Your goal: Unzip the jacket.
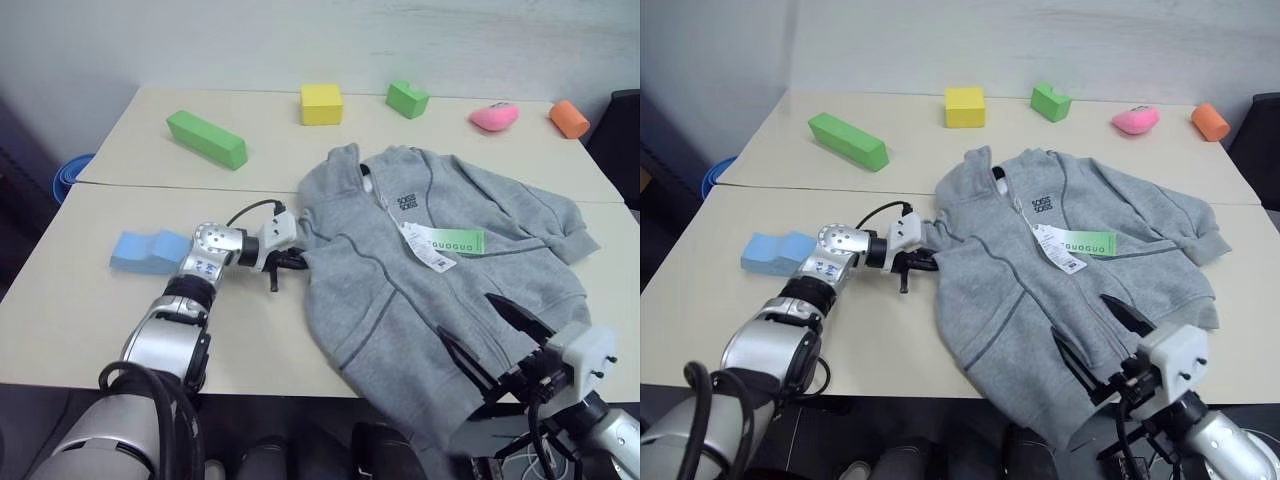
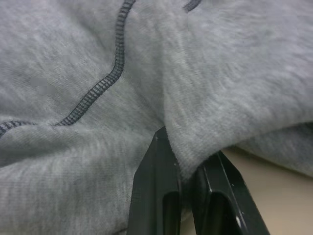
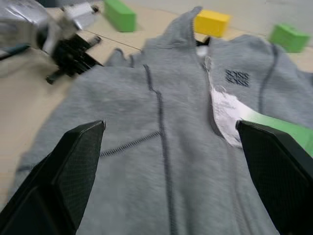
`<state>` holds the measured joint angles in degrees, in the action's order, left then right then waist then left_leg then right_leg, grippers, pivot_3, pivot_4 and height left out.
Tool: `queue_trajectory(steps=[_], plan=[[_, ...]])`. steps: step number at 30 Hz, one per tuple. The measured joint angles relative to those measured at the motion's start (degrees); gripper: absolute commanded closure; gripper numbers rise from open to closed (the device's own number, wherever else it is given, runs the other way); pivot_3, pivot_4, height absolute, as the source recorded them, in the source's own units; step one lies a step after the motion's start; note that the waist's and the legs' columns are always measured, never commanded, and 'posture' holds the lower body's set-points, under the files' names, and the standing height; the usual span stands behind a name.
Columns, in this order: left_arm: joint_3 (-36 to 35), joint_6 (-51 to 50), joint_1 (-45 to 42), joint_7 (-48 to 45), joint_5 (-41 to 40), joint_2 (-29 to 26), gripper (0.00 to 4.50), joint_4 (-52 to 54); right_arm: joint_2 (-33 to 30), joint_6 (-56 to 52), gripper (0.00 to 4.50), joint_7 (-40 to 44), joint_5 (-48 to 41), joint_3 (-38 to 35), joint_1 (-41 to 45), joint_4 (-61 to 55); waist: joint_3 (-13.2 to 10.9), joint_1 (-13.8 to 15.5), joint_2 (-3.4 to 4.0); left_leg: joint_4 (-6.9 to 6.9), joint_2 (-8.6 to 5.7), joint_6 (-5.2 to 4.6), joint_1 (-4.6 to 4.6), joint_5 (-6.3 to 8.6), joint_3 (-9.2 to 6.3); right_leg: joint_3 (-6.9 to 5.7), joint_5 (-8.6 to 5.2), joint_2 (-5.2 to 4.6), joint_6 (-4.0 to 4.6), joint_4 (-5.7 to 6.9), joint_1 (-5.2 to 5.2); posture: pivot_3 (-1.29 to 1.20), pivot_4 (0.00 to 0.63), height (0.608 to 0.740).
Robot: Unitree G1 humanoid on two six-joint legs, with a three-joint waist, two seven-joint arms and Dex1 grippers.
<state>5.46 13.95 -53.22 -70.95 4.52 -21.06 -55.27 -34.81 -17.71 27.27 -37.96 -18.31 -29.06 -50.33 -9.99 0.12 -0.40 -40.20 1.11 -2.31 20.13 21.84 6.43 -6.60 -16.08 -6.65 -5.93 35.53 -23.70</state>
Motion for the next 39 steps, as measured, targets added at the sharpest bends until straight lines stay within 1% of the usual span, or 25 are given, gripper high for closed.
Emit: queue_trajectory(steps=[3, 6, 8, 10, 13, 15, 18, 21, 24, 27, 28, 29, 31, 33, 35, 39], plan=[[0.11, -7.41, 8.16, -1.21, -2.65, -2.27, 4.49, 15.02, -3.71, -7.07, 0.00, -0.89, -4.34, 1.65, 3.33, -0.62, 0.00, -0.17, 0.00, 0.00, 0.03, 0.04, 0.01, 0.02, -0.08, -0.02, -0.03, 0.00, 0.05, 0.02, 0.00, 0.00, 0.150, 0.740], [0.61, -12.70, 13.47, -0.63, -3.61, -4.40, 4.49, 25.67, -6.28, -13.13, 0.00, -2.81, -7.97, 3.13, 5.06, -2.55, 0.00, -0.04, 0.00, -0.02, 0.03, 0.05, 0.02, 0.02, -0.12, 0.00, -0.03, -0.01, 0.06, 0.02, 0.02, 0.00, 0.150, 0.740], [0.80, -15.12, 14.60, 0.52, -3.93, -4.55, 4.49, 28.30, -6.81, -16.13, 0.00, -4.48, -8.67, 5.04, 5.71, -3.78, 0.00, 0.01, 0.00, -0.06, 0.02, 0.04, 0.03, 0.02, -0.12, 0.01, -0.04, -0.02, 0.06, 0.01, 0.03, 0.00, 0.150, 0.740], [1.48, -16.94, 14.95, 2.02, -4.20, -4.48, 4.49, 29.83, -7.06, -18.62, 0.00, -5.60, -8.01, 8.58, 6.08, -4.03, 0.00, 0.11, 0.00, -0.09, 0.00, 0.04, 0.03, 0.03, -0.11, 0.03, -0.04, -0.02, 0.06, 0.01, 0.05, 0.00, 0.150, 0.740], [2.01, -18.02, 14.89, 3.41, -4.49, -4.30, 4.49, 30.12, -6.89, -21.58, 0.00, -7.84, -5.55, 13.11, 7.45, -3.34, 0.01, 0.27, -0.01, -0.10, -0.02, 0.04, 0.03, 0.03, -0.09, 0.03, -0.03, -0.02, 0.06, 0.02, 0.05, 0.00, 0.150, 0.740], [2.39, -18.29, 14.61, 3.94, -4.59, -3.99, 4.49, 30.11, -6.97, -23.23, 0.00, -8.95, -4.09, 14.47, 8.33, -2.64, 0.01, 0.51, -0.01, -0.11, -0.04, 0.04, 0.03, 0.02, -0.09, 0.03, -0.03, -0.03, 0.06, 0.02, 0.05, 0.00, 0.150, 0.740], [3.62, -18.41, 13.72, 4.45, -4.74, -3.68, 4.50, 30.00, -9.26, -27.57, 0.60, -10.29, -0.13, 16.98, 8.35, -0.49, 0.01, 1.29, -0.02, -0.13, -0.06, 0.03, 0.07, 0.03, -0.09, 0.02, -0.03, -0.04, 0.06, 0.02, 0.03, 0.00, 0.150, 0.740], [4.05, -18.49, 13.34, 4.59, -4.88, -3.78, 4.50, 29.84, -10.35, -29.61, 1.61, -10.60, 1.78, 16.49, 7.58, -0.64, 0.01, 1.35, -0.02, -0.13, -0.07, 0.02, 0.07, 0.03, -0.08, 0.02, -0.03, -0.03, 0.06, 0.01, 0.03, 0.00, 0.150, 0.740], [4.11, -20.39, 13.65, 4.10, -5.89, -4.62, 4.50, 30.71, -14.07, -28.93, 2.68, -9.59, 5.25, 15.11, 4.72, -1.51, 0.05, 1.33, -0.08, -0.13, -0.06, 0.02, 0.07, 0.03, -0.11, -0.01, -0.03, -0.01, 0.06, 0.00, 0.05, 0.00, 0.150, 0.740], [4.00, -24.67, 17.85, 2.31, -8.54, -7.34, 4.50, 37.46, -14.53, -25.62, 3.71, -8.33, 9.39, 12.25, 1.42, 0.23, 0.09, 1.04, -0.11, -0.10, -0.02, 0.06, 0.03, 0.06, -0.08, 0.02, -0.03, 0.01, 0.06, -0.02, 0.06, 0.00, 0.150, 0.740], [3.96, -27.80, 20.23, 1.53, -10.13, -8.52, 4.50, 41.49, -14.69, -23.87, 3.99, -6.98, 10.55, 11.03, 0.82, 1.55, 0.09, 0.93, -0.12, -0.11, -0.01, 0.06, 0.04, 0.06, -0.07, 0.03, -0.03, 0.03, 0.05, -0.04, 0.06, 0.00, 0.150, 0.740], [4.01, -30.94, 22.70, 0.47, -11.86, -9.89, 4.50, 45.26, -14.92, -22.51, 4.38, -5.90, 11.58, 9.55, 0.43, 3.14, 0.09, 0.76, -0.12, -0.11, 0.00, 0.06, 0.02, 0.06, -0.07, 0.04, -0.03, 0.03, 0.06, -0.04, 0.08, 0.00, 0.150, 0.740], [4.14, -37.32, 27.15, -1.39, -15.51, -12.39, 4.50, 51.84, -15.14, -20.21, 4.45, -3.88, 13.55, 6.28, 0.18, 6.63, 0.09, 0.79, -0.12, -0.12, 0.03, 0.07, 0.01, 0.06, -0.09, 0.08, -0.04, 0.03, 0.06, -0.07, 0.12, 0.00, 0.150, 0.740], [3.83, -42.49, 30.31, -1.70, -18.46, -13.47, 4.50, 56.20, -16.04, -18.42, 4.45, -1.94, 14.67, 4.49, 0.94, 9.75, 0.10, 0.78, -0.09, -0.12, 0.03, 0.06, -0.01, 0.07, -0.08, 0.22, -0.04, 0.01, 0.06, -0.09, 0.14, 0.00, 0.150, 0.740], [3.10, -50.11, 35.07, -0.16, -23.19, -13.51, 4.50, 63.01, -18.22, -15.46, 4.45, 1.44, 16.32, 1.72, 2.26, 15.20, 0.10, 0.79, -0.07, -0.12, 0.01, 0.05, 0.00, 0.07, -0.11, 0.51, -0.04, -0.03, 0.06, -0.12, 0.17, 0.00, 0.150, 0.740], [2.58, -59.41, 40.14, 3.76, -29.49, -13.48, 4.50, 72.84, -21.45, -10.21, 4.45, 6.05, 20.47, -1.91, 5.15, 27.19, 0.09, 1.25, -0.06, -0.12, 0.02, 0.06, 0.03, 0.07, -0.17, 0.51, -0.04, -0.02, 0.06, -0.16, 0.17, 0.00, 0.150, 0.740]])
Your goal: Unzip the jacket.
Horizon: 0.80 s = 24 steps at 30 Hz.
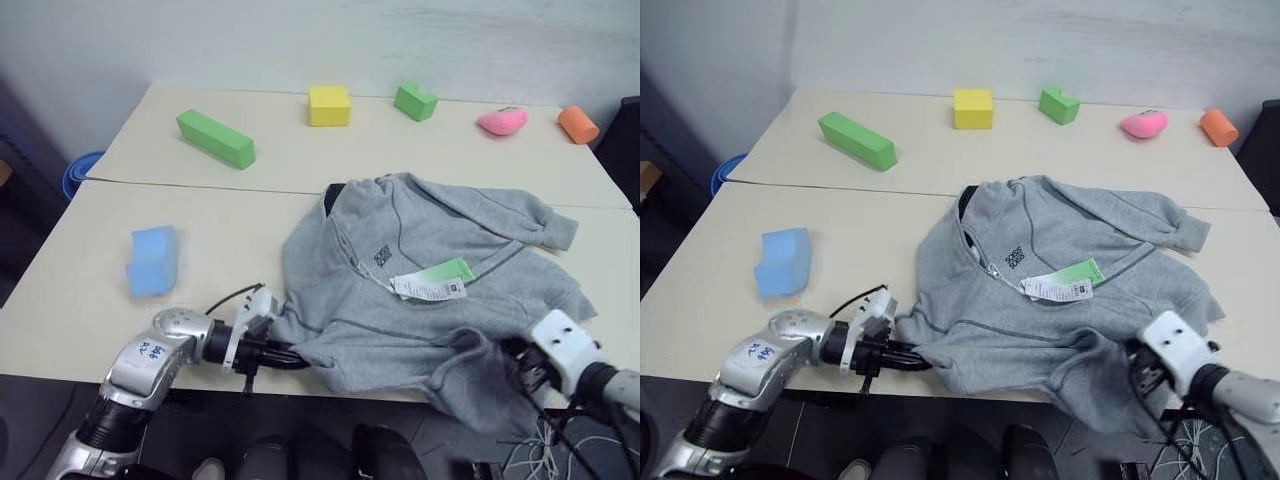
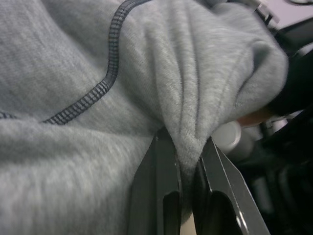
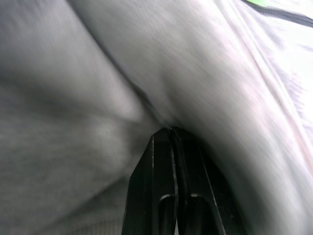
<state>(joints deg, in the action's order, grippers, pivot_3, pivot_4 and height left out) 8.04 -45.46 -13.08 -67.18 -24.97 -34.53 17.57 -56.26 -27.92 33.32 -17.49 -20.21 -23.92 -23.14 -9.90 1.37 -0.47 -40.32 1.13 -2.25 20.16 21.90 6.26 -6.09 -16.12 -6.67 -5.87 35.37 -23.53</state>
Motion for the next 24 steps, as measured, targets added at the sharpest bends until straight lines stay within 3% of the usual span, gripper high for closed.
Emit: queue_trajectory(steps=[9, 13, 17, 20, 24], plan=[[-0.11, -9.35, 1.18, 3.30, -11.24, 1.27, 4.50, 8.22, -4.09, 15.57, 4.45, 5.50, 8.66, -1.10, 9.77, 24.38, -0.05, -0.33, 0.19, 0.01, 0.05, 0.09, -0.02, -0.05, 0.09, 0.03, -0.02, 0.04, 0.03, 0.00, -0.01, 0.00, 0.150, 0.740], [1.56, -3.72, 2.00, 3.20, -11.03, 1.96, 4.50, 8.94, -3.28, 15.01, 4.27, 10.91, 4.26, -5.62, 9.61, 24.05, -0.02, -0.15, 0.45, 0.02, 0.10, 0.16, -0.02, -0.07, 0.08, 0.01, -0.03, 0.11, 0.05, -0.04, -0.01, 0.00, 0.150, 0.740], [2.06, 6.74, 3.11, 2.06, -6.64, 1.02, 3.31, 5.93, 1.29, 9.34, 3.23, 15.41, -3.97, -12.85, 4.36, 15.08, -0.01, 0.18, 0.48, 0.02, 0.12, 0.21, 0.00, -0.06, 0.01, -0.02, -0.03, 0.13, 0.06, -0.30, 0.00, 0.00, 0.150, 0.740], [1.45, 12.51, 3.40, -3.58, -5.18, -4.97, 2.27, 2.62, 4.72, 8.25, 2.13, 16.82, -6.22, -16.65, -0.09, 9.50, 0.00, 0.03, 0.49, 0.04, 0.17, 0.28, 0.00, -0.01, 0.02, -0.03, -0.06, 0.14, 0.11, -0.31, -0.03, 0.00, 0.150, 0.740], [-2.72, 12.53, 0.83, -9.98, -7.83, -11.19, 1.02, -1.33, 9.30, 7.66, 0.73, 18.06, -9.90, -19.32, -2.57, 4.60, 0.01, -0.07, 0.52, 0.05, 0.19, 0.27, -0.03, -0.01, 0.03, -0.01, -0.07, 0.10, 0.13, -0.28, -0.02, 0.00, 0.150, 0.740]])
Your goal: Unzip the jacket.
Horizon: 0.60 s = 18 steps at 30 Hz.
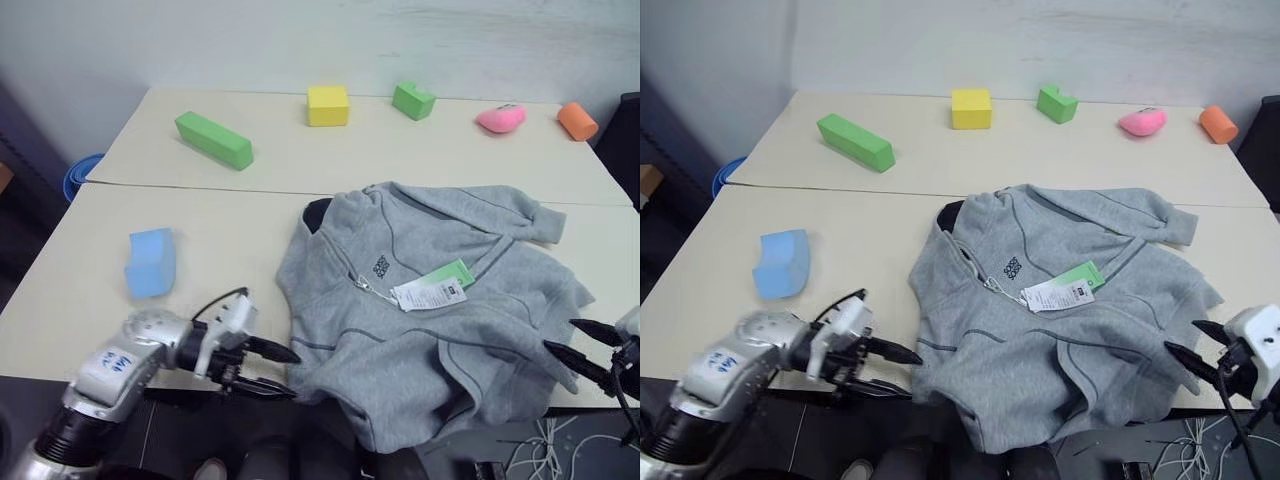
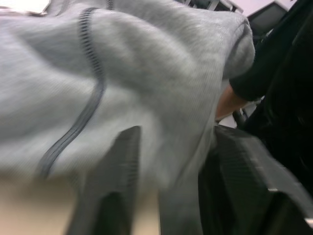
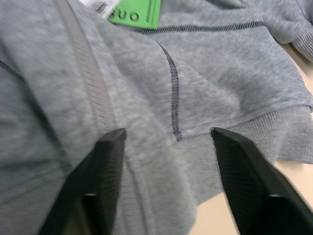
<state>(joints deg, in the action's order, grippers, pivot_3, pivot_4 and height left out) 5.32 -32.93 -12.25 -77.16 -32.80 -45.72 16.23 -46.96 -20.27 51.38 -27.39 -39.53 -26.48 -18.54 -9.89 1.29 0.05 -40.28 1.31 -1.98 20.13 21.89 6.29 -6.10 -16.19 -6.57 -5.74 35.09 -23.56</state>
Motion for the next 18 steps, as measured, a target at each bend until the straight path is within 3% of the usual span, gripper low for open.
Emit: queue_trajectory(steps=[1, 2, 5, 10, 15, 18], plan=[[-1.22, -0.93, -1.30, -1.17, -1.44, -0.91, 0.74, -1.11, 0.82, 0.00, 0.38, 0.25, -0.84, -0.27, -0.19, -1.10, 0.01, -0.02, 0.01, 0.00, 0.02, 0.01, -0.01, 0.00, 0.00, 0.00, 0.00, 0.01, 0.00, 0.01, 0.00, 0.00, 0.150, 0.740], [-2.33, -2.41, -3.77, -2.49, -3.17, -1.85, 0.73, -3.29, 1.95, 0.15, 0.06, 0.41, -1.78, -0.78, -0.58, -2.40, 0.00, 0.00, 0.04, 0.00, 0.02, 0.01, 0.00, 0.00, -0.01, -0.01, -0.01, 0.01, 0.01, 0.04, -0.02, 0.00, 0.150, 0.740], [-4.95, -2.98, -11.96, -2.03, -3.70, -0.52, 0.73, -11.99, 4.74, 1.13, 0.03, 0.19, -3.47, -1.26, -0.05, -4.67, 0.01, 0.32, 0.08, -0.01, -0.07, -0.03, 0.00, -0.02, -0.05, -0.05, 0.00, 0.03, 0.00, 0.12, 0.01, 0.00, 0.150, 0.740], [-0.82, 8.35, -31.47, 6.59, 7.74, 12.79, 0.73, -33.46, 8.69, 2.63, 0.03, -3.26, -6.02, 0.28, 4.53, -11.10, 0.01, 0.74, 0.05, -0.01, -0.49, -0.25, 0.02, -0.08, 0.03, -0.25, 0.11, -0.03, -0.20, 0.39, -0.01, 0.00, 0.150, 0.740], [2.73, 13.31, -45.78, 11.28, 14.13, 26.28, 0.73, -53.58, 10.56, 2.54, 0.03, -5.63, -5.40, 5.19, 3.40, -15.17, -0.06, 1.08, -0.08, -0.01, -0.71, -0.32, 0.17, -0.03, 0.02, -0.43, 0.12, 0.00, -0.24, 0.24, -0.06, 0.00, 0.150, 0.740], [1.72, 15.26, -54.46, 18.97, 16.87, 32.48, 0.73, -67.15, 11.52, 2.49, 0.03, -6.79, -5.22, 6.00, 2.62, -15.53, -0.13, 1.21, -0.20, 0.00, -0.67, -0.35, 0.25, -0.05, 0.04, -0.47, 0.21, 0.02, -0.41, -0.03, -0.05, 0.00, 0.150, 0.740]])
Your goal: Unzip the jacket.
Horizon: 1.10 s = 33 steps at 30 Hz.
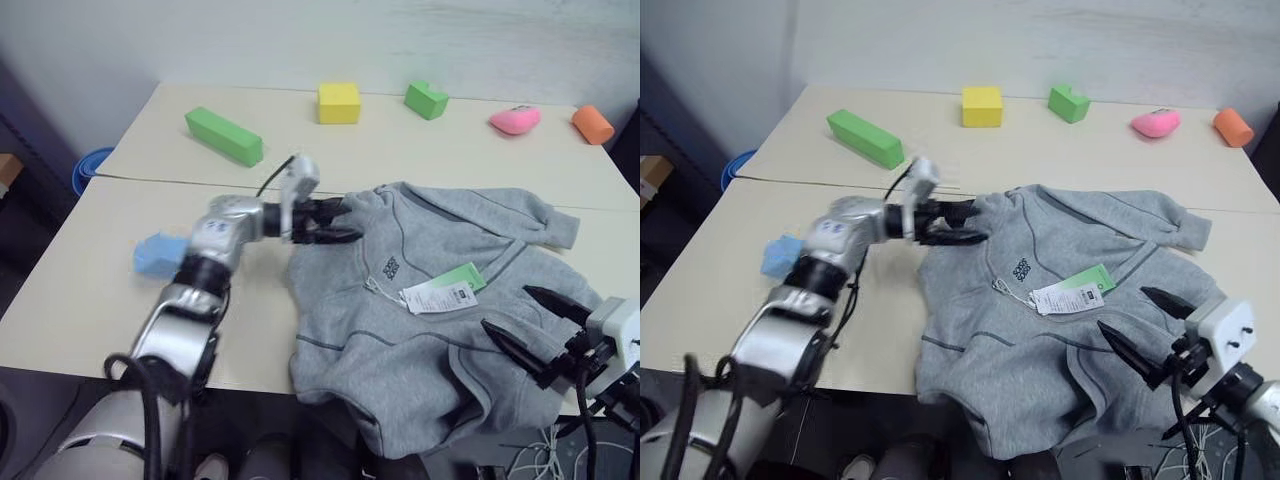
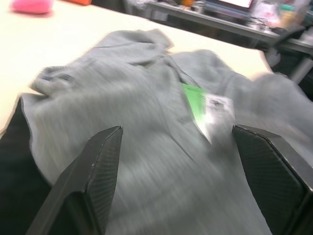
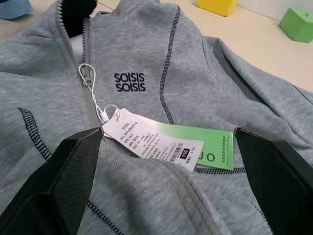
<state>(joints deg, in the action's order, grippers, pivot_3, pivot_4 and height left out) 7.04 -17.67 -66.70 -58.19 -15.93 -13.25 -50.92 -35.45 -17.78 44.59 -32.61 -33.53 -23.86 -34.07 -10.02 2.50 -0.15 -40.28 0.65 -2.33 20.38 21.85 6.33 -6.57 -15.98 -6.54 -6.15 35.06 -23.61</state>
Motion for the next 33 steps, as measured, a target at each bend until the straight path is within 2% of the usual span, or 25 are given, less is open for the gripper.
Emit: queue_trajectory(steps=[5, 9, 12, 18, 22, 23, 29, 33], plan=[[1.45, 5.98, -6.89, 6.60, 7.30, 3.87, 0.73, -12.41, 1.35, 0.06, 0.03, -1.40, 0.11, 0.21, -2.51, -1.70, 0.00, -0.93, -0.01, 0.13, 0.03, 0.02, -0.07, -0.02, 0.06, 0.01, 0.01, 0.01, -0.01, 0.00, 0.00, 0.00, 0.150, 0.740], [4.42, 11.13, -7.43, 10.47, 13.78, 6.10, 0.73, -17.94, 2.40, 0.17, 0.03, -2.25, 0.14, 0.73, -4.38, -3.53, -0.01, -1.13, -0.02, 0.13, 0.04, 0.00, -0.08, -0.03, 0.13, 0.08, 0.01, 0.00, -0.02, -0.02, -0.02, 0.00, 0.150, 0.740], [4.67, 13.29, -7.46, 10.98, 16.23, 6.10, 1.37, -19.77, 4.35, 1.42, 0.00, -2.85, -0.33, 0.63, -6.15, -6.41, -0.01, -1.05, -0.02, 0.13, 0.08, 0.00, -0.07, -0.03, 0.10, 0.06, 0.01, 0.00, -0.02, 0.01, -0.05, 0.00, 0.150, 0.740], [4.56, 18.10, -5.97, 10.26, 19.40, 5.84, 3.20, -20.43, 7.43, 5.47, 0.00, -2.71, -1.91, 1.13, -7.38, -9.87, -0.01, -0.98, -0.02, 0.12, 0.15, -0.03, -0.08, -0.03, 0.10, 0.08, 0.02, -0.06, -0.04, 0.00, -0.03, 0.00, 0.150, 0.740], [2.42, 18.98, -3.58, 10.99, 19.38, 4.09, 4.38, -20.79, 9.15, 7.57, 0.00, -3.05, -0.38, 4.18, -7.29, -10.08, 0.00, -1.34, -0.03, 0.13, 0.20, -0.03, -0.17, -0.03, 0.18, 0.12, 0.02, -0.03, -0.03, 0.05, -0.02, 0.00, 0.150, 0.740], [1.33, 18.79, -3.03, 11.22, 18.87, 3.57, 4.49, -20.70, 9.25, 8.01, 0.00, -3.07, 0.00, 4.55, -6.72, -10.01, 0.01, -1.51, -0.05, 0.12, 0.22, -0.03, -0.21, -0.03, 0.22, 0.16, 0.02, -0.04, -0.03, 0.08, -0.01, 0.00, 0.150, 0.740], [-7.95, 14.43, 1.11, 12.31, 12.14, 1.24, 4.49, -18.82, 9.27, 11.34, 0.00, -2.99, 2.31, 5.46, -5.30, -6.74, 0.03, -2.54, -0.07, 0.13, 0.37, -0.02, -0.25, -0.03, 0.25, 0.22, 0.02, -0.04, -0.02, 0.24, -0.06, 0.00, 0.150, 0.740], [-12.20, 9.42, 6.73, 14.14, 8.34, -1.22, 4.49, -10.40, 9.04, 12.75, 0.00, -2.35, 3.29, 5.84, -4.99, -4.37, 0.03, -2.89, -0.06, 0.16, 0.44, 0.03, -0.27, -0.04, 0.33, 0.27, -0.02, -0.03, 0.04, 0.35, -0.13, 0.00, 0.150, 0.740]])
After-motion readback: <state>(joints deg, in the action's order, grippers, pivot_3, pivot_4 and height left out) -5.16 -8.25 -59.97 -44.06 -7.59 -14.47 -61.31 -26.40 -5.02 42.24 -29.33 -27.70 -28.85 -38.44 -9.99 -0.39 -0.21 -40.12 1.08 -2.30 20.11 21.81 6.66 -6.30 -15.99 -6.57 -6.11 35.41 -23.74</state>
